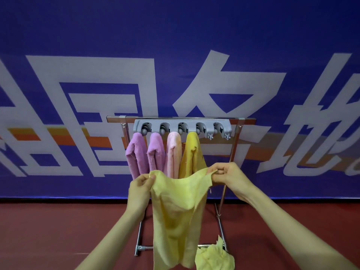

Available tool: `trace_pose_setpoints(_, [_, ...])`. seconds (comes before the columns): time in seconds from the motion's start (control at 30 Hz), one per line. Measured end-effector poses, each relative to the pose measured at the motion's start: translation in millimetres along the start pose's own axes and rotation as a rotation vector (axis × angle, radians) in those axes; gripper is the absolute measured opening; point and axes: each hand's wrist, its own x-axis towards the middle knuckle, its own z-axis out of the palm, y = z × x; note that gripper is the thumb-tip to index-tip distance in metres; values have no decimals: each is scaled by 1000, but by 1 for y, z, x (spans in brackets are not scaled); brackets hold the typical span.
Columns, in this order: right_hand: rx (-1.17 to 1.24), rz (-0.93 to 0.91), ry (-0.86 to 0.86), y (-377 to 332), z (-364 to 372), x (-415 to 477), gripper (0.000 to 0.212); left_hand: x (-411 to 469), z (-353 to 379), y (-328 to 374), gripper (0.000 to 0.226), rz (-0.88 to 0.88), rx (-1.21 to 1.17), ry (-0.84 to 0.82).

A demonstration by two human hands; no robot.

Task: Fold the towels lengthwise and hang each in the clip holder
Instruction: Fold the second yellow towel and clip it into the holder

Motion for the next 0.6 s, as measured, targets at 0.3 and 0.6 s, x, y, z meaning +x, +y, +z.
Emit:
trace_pose_setpoints(0.3, [-147, -182, 57, -12, 21, 7, 32, -5, 13, 13, 16, -39, -119, -82])
trace_pose_setpoints(0.6, [-111, -231, -36, -29, 50, 12, 17, -16, 19, 31, 24, -14, -206, -204])
